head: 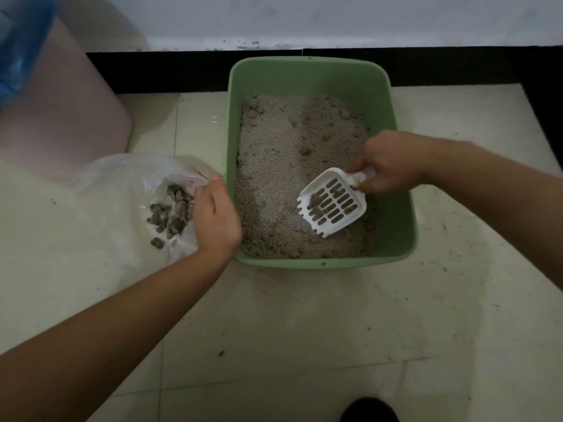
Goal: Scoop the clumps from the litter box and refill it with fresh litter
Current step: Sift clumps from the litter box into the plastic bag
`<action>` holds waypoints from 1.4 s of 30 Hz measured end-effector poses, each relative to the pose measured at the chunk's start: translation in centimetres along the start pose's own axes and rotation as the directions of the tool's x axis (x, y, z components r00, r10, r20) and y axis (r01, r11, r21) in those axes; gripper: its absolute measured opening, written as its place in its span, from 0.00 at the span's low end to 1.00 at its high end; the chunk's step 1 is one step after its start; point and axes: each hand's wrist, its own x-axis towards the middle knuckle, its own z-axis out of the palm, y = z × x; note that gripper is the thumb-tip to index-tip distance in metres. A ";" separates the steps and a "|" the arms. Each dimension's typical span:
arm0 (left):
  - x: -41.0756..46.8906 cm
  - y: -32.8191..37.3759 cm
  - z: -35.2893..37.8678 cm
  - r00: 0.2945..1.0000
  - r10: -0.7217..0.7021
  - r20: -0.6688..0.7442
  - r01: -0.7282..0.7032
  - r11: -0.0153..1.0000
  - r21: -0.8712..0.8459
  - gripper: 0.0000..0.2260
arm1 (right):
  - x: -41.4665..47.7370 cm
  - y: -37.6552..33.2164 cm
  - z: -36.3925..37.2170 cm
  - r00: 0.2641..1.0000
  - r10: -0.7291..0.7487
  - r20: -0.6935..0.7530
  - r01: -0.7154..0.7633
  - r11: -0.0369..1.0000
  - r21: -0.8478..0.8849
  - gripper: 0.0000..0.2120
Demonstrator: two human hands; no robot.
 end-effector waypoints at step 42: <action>0.8 -0.8 -0.1 0.994 -0.102 0.027 0.104 0.993 -0.065 0.35 | 0.3 -5.1 10.0 0.953 0.219 -0.208 0.079 0.481 0.873 0.18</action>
